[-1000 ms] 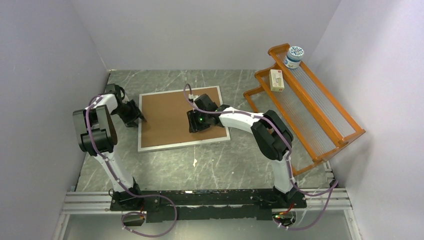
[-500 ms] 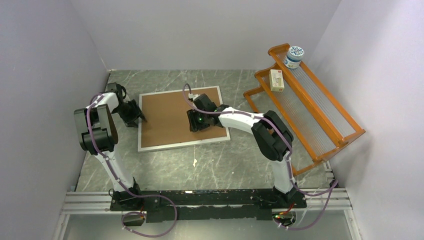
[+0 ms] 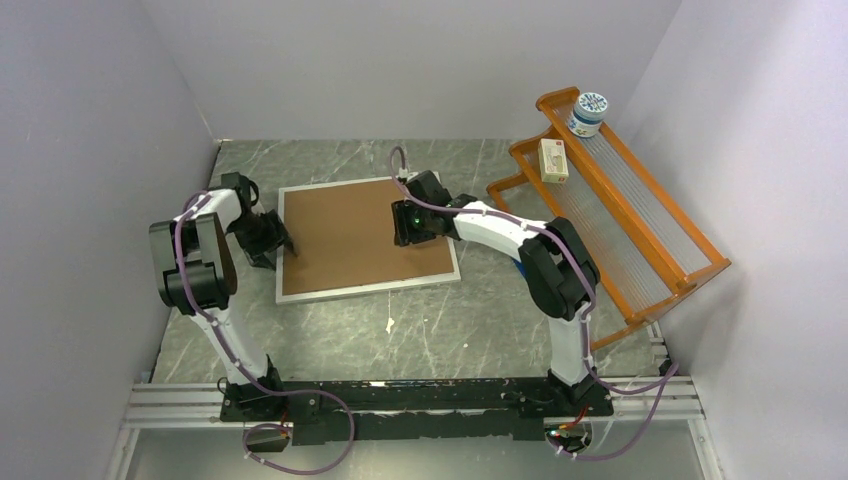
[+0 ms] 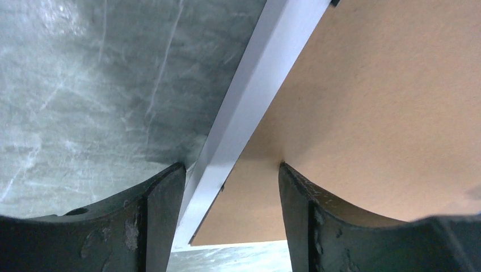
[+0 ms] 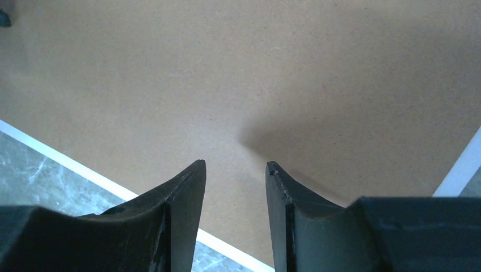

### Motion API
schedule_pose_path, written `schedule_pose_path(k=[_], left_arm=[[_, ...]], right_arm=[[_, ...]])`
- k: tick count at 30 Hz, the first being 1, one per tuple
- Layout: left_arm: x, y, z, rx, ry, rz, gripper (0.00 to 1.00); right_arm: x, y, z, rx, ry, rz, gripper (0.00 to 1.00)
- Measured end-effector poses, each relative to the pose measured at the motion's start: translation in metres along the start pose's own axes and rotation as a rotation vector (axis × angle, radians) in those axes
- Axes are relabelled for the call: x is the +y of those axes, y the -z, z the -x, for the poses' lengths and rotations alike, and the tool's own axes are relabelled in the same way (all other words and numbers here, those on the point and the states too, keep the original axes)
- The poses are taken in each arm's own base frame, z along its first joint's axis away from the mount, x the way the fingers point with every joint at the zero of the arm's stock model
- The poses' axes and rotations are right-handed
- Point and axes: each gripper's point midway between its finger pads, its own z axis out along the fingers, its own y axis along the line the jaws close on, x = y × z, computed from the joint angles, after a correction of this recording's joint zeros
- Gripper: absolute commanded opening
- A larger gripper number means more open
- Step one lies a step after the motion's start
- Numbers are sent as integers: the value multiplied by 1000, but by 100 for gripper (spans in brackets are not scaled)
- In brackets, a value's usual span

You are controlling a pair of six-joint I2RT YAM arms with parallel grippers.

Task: Put the photo into the frame
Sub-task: Adjust the photo frame item on the photo frame.

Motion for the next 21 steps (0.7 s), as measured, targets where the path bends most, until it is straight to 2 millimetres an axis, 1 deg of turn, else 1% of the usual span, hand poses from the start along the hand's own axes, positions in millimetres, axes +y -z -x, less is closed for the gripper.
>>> schedule_pose_path(k=[2, 4, 10, 12, 14, 16, 17, 19, 21], left_arm=[[2, 0, -4, 9, -7, 23, 67], [4, -1, -6, 13, -11, 41, 66], [5, -1, -8, 19, -14, 59, 65], [4, -1, -7, 23, -12, 61, 66], [4, -1, -7, 27, -11, 61, 66], [4, -1, -7, 29, -11, 61, 67], [4, -1, -7, 30, -12, 60, 67], [3, -1, -7, 31, -13, 59, 70], [3, -1, -7, 31, -15, 57, 74]], right_arm=[[-3, 0, 0, 5, -15, -8, 49], [-13, 2, 1, 8, -46, -25, 50], [-71, 12, 16, -6, -180, -129, 52], [-88, 15, 19, -13, -213, -162, 53], [-98, 18, 20, -13, -234, -177, 54], [-97, 18, 20, -7, -232, -156, 54], [-93, 18, 19, 1, -226, -132, 54], [-81, 17, 17, 16, -207, -78, 54], [-64, 16, 14, 35, -175, -21, 54]])
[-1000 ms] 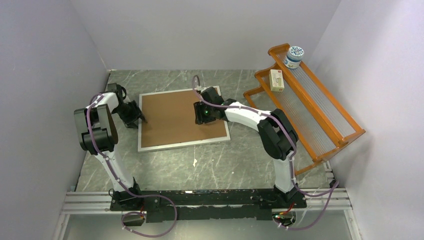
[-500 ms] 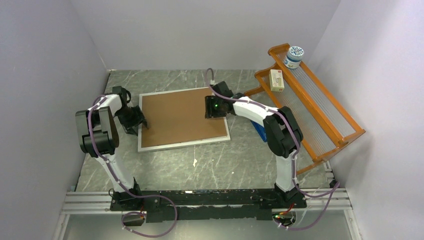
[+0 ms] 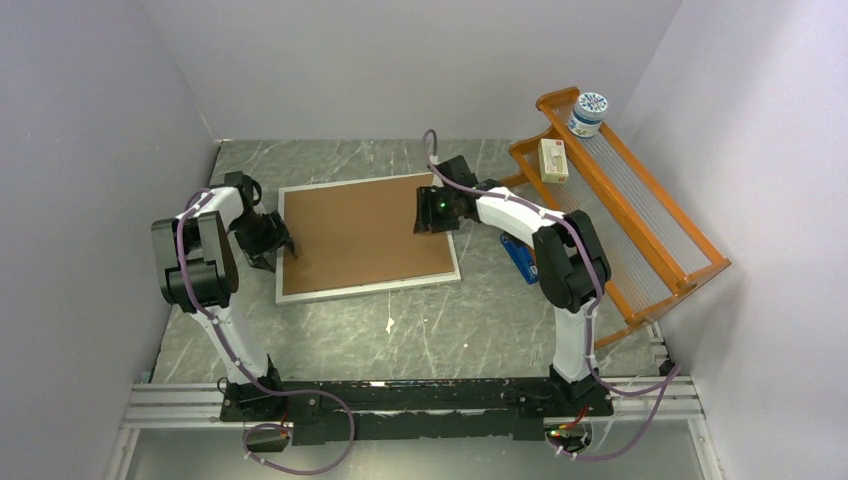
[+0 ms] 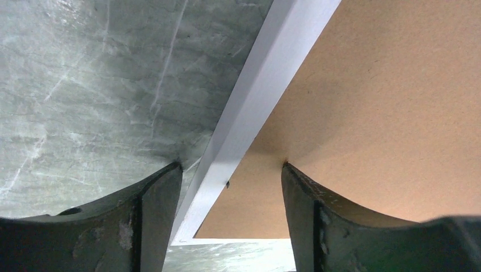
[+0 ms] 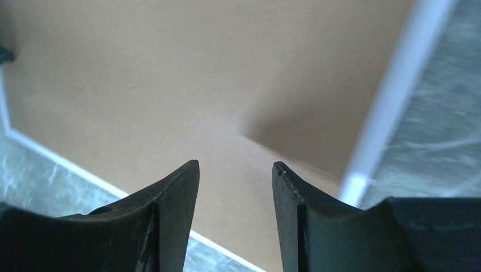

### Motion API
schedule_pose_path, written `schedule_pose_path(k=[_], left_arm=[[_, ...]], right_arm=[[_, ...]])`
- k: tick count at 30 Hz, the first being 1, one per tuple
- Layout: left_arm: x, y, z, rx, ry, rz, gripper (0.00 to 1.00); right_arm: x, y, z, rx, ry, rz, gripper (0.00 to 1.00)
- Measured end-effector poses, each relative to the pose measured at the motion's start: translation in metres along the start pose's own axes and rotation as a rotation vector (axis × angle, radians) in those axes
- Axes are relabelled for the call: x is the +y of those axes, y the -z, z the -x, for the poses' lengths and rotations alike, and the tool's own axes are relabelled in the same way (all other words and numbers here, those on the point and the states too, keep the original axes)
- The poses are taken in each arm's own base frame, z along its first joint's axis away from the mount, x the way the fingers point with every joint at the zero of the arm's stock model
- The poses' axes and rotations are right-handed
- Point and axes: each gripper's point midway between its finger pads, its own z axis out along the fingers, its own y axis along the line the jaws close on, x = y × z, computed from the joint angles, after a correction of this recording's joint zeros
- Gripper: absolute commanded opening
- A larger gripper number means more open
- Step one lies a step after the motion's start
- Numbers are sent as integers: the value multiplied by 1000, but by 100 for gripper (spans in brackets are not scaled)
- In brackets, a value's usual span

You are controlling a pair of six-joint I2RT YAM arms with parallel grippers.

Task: Put the photo into the frame
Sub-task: Adjust the photo frame item on the photo frame, then install the photo frame at the center of the board.

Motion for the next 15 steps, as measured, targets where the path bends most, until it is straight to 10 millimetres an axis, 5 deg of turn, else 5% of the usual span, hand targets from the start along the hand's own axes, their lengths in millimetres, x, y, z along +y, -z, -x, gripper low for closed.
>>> schedule_pose_path(k=[6, 15], left_arm=[[-2, 2, -1, 3, -14, -14, 82], [-3, 2, -12, 11, -12, -43, 76]], right_arm=[[58, -1, -22, 58, 125, 167, 53], [132, -27, -62, 143, 299, 313, 48]])
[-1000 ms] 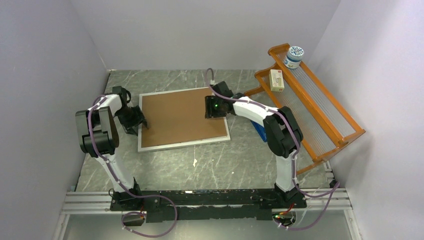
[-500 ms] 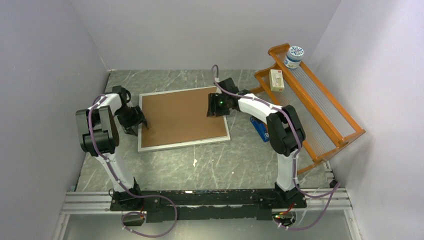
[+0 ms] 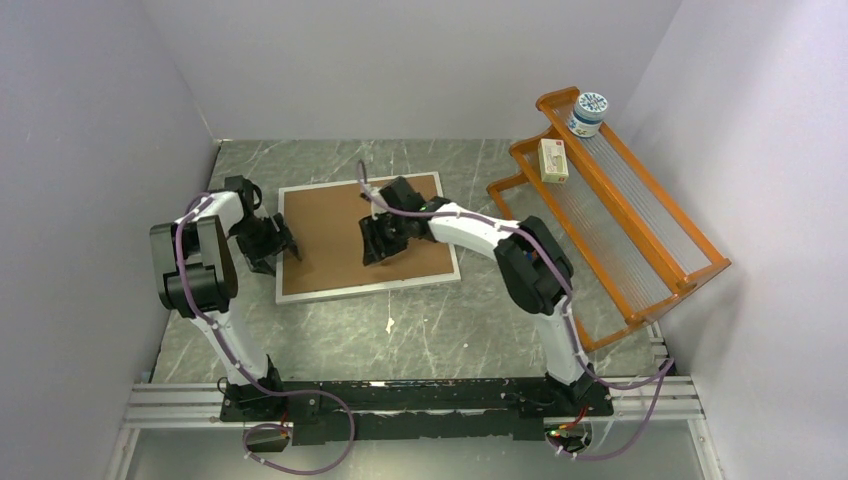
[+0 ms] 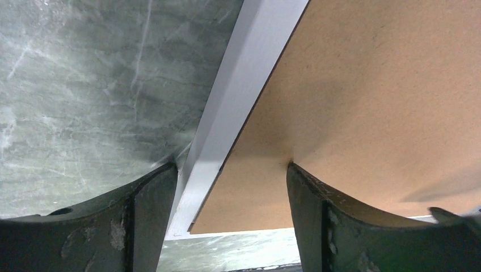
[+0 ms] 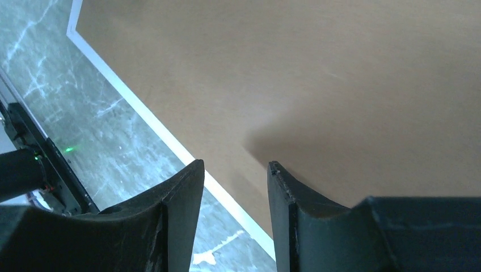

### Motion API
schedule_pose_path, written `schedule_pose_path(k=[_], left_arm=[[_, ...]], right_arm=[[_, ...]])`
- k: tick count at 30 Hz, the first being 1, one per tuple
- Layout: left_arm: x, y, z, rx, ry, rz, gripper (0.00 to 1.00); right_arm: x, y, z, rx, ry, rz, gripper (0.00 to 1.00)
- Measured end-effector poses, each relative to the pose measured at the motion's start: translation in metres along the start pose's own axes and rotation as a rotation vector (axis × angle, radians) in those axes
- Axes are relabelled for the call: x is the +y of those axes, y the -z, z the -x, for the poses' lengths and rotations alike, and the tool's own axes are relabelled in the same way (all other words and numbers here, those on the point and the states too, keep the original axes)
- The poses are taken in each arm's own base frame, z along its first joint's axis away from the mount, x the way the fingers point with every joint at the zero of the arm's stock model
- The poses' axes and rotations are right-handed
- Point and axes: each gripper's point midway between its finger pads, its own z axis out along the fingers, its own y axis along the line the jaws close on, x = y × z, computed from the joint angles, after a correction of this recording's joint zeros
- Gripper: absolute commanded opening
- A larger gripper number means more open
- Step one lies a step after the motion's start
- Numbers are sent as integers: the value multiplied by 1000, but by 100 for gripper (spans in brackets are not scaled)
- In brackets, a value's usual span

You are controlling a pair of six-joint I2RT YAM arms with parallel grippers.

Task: Put the photo into the frame
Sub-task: Install the photo frame at the center of the board.

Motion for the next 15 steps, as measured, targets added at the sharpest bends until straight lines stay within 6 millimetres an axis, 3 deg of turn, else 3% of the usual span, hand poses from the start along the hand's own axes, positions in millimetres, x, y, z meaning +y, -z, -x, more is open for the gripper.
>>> schedule_pose_path(k=[7, 15], left_arm=[[0, 0, -2, -12, 1, -4, 75], [0, 0, -2, -17, 0, -7, 75]], right_arm=[[29, -37, -20, 56, 87, 18, 48], [37, -48, -15, 3, 183, -68, 46]])
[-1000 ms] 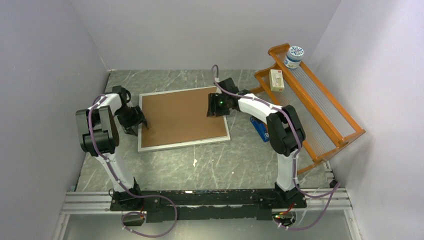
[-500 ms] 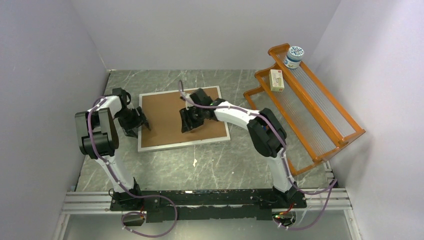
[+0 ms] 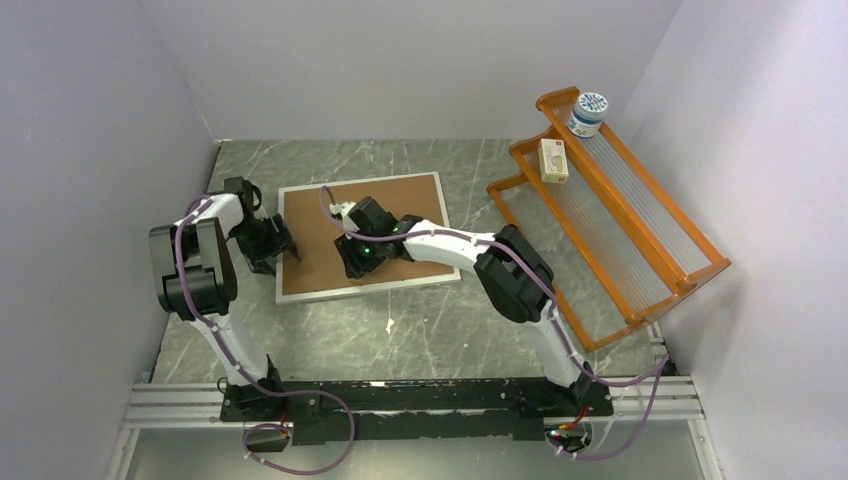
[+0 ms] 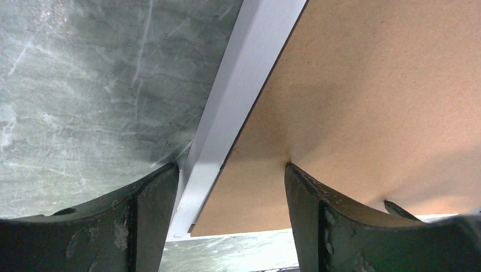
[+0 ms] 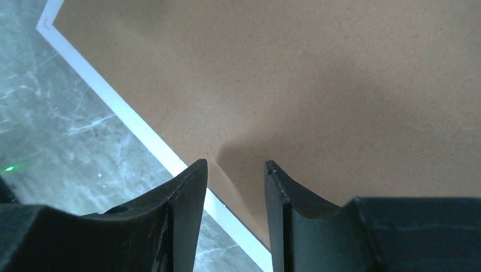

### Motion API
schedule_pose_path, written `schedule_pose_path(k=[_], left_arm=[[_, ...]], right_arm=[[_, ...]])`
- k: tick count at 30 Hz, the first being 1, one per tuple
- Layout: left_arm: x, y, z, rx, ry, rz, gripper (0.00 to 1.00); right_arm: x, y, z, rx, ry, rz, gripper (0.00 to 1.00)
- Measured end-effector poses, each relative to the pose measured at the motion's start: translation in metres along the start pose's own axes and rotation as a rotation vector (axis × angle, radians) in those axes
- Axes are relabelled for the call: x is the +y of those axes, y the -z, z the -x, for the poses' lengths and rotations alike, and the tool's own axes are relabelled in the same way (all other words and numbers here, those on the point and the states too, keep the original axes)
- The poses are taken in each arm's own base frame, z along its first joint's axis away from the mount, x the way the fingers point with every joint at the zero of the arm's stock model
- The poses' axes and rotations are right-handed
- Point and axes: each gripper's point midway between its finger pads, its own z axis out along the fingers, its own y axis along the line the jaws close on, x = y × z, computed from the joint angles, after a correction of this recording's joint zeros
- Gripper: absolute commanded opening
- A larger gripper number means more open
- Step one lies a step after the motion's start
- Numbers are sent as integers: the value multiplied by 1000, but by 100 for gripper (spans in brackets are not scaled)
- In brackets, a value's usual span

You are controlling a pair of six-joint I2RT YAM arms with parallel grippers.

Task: Put the photo into the frame
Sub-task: Install the photo frame at the center of the board.

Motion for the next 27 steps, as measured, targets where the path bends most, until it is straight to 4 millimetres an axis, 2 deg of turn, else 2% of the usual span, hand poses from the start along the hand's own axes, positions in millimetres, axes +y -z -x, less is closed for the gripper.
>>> schedule_pose_path(k=[6, 11, 14, 17, 21, 25, 27], left_arm=[[-2, 1, 0, 3, 1, -10, 85], [-5, 5, -1, 5, 24, -42, 85], [1, 11, -9, 8, 69, -61, 78], [13, 24, -22, -1, 135, -63, 67], [23, 42, -46, -18, 216, -60, 54], [24, 47, -73, 6, 271, -68, 41], [25, 45, -83, 27, 296, -64, 40]], right_arm=[[5, -6, 5, -59, 159, -76, 64], [21, -6, -5, -66, 330, -100, 69], [28, -8, -6, -66, 411, -120, 69], [36, -10, -8, -70, 478, -143, 69], [35, -14, -8, -70, 542, -190, 67], [32, -17, -6, -76, 574, -218, 63], [33, -18, -2, -84, 590, -228, 62]])
